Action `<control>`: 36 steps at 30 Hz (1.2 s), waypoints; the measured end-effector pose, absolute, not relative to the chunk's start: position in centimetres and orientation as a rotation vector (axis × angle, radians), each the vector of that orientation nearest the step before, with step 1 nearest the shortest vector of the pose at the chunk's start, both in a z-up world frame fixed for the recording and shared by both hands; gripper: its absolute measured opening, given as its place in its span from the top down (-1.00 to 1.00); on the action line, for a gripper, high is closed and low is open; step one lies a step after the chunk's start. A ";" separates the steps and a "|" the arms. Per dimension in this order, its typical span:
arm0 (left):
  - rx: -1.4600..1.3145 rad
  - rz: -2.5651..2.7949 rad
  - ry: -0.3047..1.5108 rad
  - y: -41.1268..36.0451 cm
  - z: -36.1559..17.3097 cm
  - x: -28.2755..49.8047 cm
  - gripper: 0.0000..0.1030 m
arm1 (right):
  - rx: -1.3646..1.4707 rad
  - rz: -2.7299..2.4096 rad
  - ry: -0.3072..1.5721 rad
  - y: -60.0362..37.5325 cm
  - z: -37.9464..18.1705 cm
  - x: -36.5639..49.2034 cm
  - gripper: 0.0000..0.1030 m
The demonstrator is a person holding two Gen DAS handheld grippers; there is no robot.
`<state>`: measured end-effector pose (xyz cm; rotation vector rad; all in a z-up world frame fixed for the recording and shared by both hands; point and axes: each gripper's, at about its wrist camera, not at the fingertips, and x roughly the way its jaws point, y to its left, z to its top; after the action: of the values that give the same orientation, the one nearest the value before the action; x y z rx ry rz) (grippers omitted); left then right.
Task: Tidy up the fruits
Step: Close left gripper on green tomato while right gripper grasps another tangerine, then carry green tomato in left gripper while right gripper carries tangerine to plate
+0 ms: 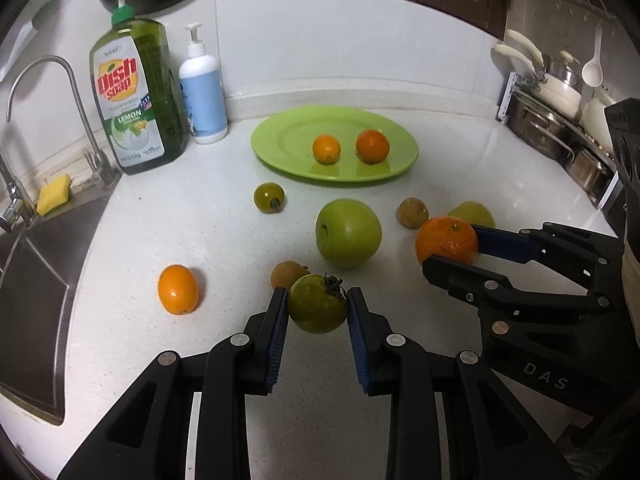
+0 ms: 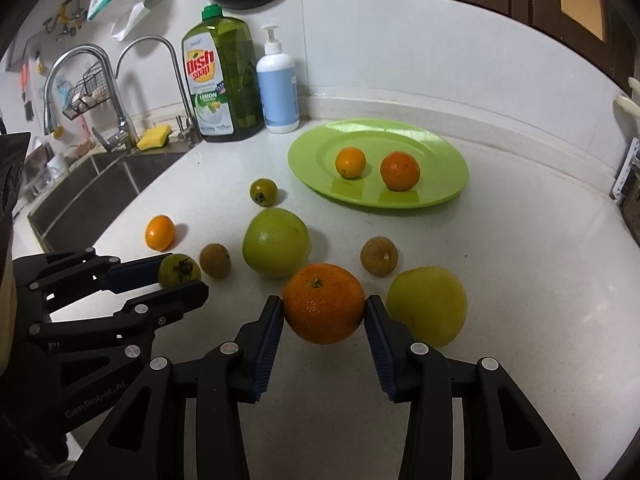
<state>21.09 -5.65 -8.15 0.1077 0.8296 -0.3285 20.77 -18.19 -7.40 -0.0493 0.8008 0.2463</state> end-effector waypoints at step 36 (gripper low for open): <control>0.182 -0.375 0.569 -6.7 3.1 25.9 0.42 | -0.051 0.221 0.640 -18.8 2.4 24.3 0.17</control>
<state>25.95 -6.68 3.15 0.1823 0.5688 -0.3749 24.26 -18.84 2.39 -0.0510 0.6404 0.2213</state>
